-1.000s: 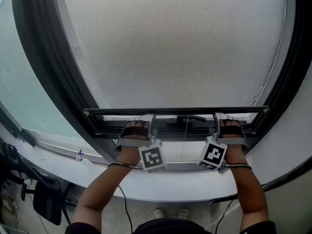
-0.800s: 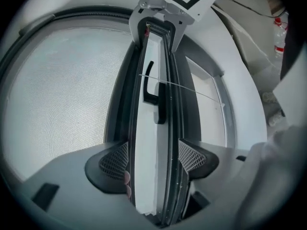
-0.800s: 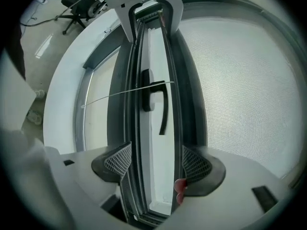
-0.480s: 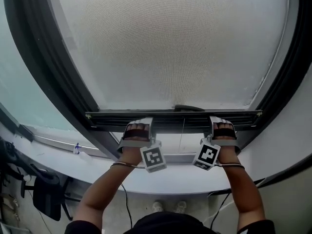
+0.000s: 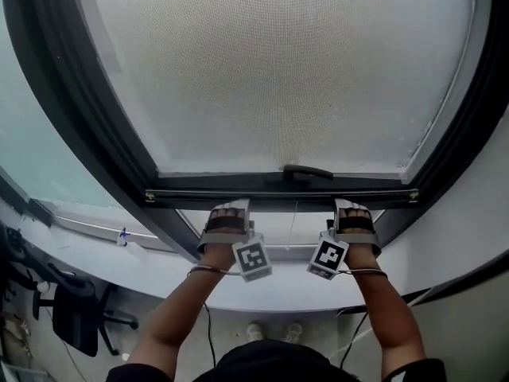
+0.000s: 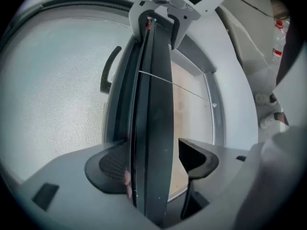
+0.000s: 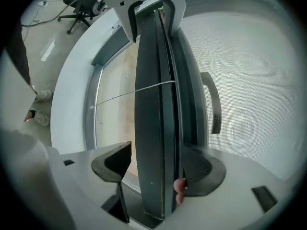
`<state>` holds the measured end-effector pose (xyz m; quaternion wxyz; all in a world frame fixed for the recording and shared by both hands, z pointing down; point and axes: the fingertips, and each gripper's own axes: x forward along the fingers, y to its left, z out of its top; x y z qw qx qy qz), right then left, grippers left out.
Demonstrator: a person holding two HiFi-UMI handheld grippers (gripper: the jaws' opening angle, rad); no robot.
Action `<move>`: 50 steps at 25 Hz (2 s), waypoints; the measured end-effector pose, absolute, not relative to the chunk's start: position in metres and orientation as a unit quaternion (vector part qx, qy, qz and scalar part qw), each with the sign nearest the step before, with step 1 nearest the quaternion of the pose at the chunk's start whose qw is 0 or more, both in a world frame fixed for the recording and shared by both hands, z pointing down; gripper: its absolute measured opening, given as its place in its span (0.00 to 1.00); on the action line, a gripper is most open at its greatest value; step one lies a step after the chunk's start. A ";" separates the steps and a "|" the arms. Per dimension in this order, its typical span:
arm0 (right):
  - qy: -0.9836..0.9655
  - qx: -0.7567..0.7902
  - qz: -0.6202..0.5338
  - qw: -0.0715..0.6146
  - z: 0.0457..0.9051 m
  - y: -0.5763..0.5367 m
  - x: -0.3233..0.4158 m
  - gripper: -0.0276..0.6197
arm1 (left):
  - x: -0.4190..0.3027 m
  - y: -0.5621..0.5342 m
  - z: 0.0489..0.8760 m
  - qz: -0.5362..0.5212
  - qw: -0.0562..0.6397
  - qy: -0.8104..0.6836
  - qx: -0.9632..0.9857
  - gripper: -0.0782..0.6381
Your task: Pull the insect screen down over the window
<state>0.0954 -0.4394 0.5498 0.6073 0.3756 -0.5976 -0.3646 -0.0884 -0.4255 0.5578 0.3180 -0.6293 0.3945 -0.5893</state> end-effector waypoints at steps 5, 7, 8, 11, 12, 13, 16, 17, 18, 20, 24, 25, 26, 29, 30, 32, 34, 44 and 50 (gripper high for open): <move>-0.600 0.375 -0.360 0.608 0.551 -0.439 0.095 0.53 | -0.088 -0.426 0.560 -0.593 0.325 0.395 -0.621 0.56; -0.601 0.373 -0.357 0.610 0.551 -0.437 0.095 0.53 | -0.088 -0.424 0.560 -0.588 0.320 0.394 -0.630 0.56; -0.602 0.373 -0.355 0.611 0.552 -0.436 0.095 0.53 | -0.087 -0.422 0.560 -0.585 0.316 0.394 -0.635 0.56; -0.600 0.372 -0.354 0.614 0.553 -0.435 0.096 0.53 | -0.088 -0.420 0.562 -0.583 0.311 0.391 -0.640 0.56; -0.598 0.372 -0.357 0.614 0.553 -0.436 0.096 0.53 | -0.088 -0.421 0.563 -0.586 0.312 0.390 -0.638 0.56; -0.597 0.371 -0.358 0.614 0.554 -0.437 0.095 0.53 | -0.089 -0.422 0.565 -0.588 0.313 0.390 -0.636 0.56; -0.597 0.371 -0.357 0.616 0.557 -0.437 0.094 0.53 | -0.089 -0.422 0.567 -0.586 0.310 0.392 -0.638 0.56; -0.596 0.373 -0.357 0.615 0.557 -0.438 0.094 0.53 | -0.089 -0.423 0.568 -0.587 0.312 0.394 -0.635 0.56; -0.595 0.376 -0.356 0.615 0.558 -0.438 0.095 0.53 | -0.089 -0.424 0.569 -0.589 0.316 0.395 -0.630 0.56; -0.593 0.380 -0.353 0.616 0.558 -0.441 0.096 0.53 | -0.089 -0.428 0.569 -0.590 0.323 0.398 -0.624 0.56; -0.603 0.377 -0.344 0.613 0.553 -0.446 0.094 0.53 | -0.090 -0.435 0.563 -0.583 0.335 0.405 -0.619 0.55; -0.606 0.375 -0.340 0.614 0.553 -0.446 0.094 0.53 | -0.090 -0.436 0.562 -0.583 0.336 0.406 -0.618 0.55; -0.608 0.374 -0.337 0.614 0.553 -0.446 0.094 0.53 | -0.090 -0.436 0.562 -0.583 0.336 0.407 -0.618 0.55; -0.616 0.376 -0.335 0.606 0.550 -0.445 0.094 0.53 | -0.089 -0.436 0.559 -0.582 0.324 0.411 -0.622 0.55; -0.618 0.378 -0.334 0.603 0.549 -0.445 0.094 0.53 | -0.089 -0.436 0.558 -0.583 0.320 0.411 -0.623 0.55; -0.621 0.378 -0.327 0.603 0.549 -0.445 0.094 0.53 | -0.089 -0.436 0.557 -0.584 0.319 0.409 -0.624 0.54; -0.626 0.376 -0.320 0.604 0.548 -0.444 0.094 0.53 | -0.088 -0.435 0.556 -0.583 0.320 0.408 -0.626 0.54; -0.650 0.390 -0.317 0.570 0.534 -0.432 0.090 0.51 | -0.075 -0.422 0.539 -0.537 0.296 0.420 -0.669 0.51; -0.693 0.441 -0.278 0.498 0.519 -0.418 0.081 0.43 | -0.059 -0.398 0.512 -0.381 0.176 0.450 -0.789 0.51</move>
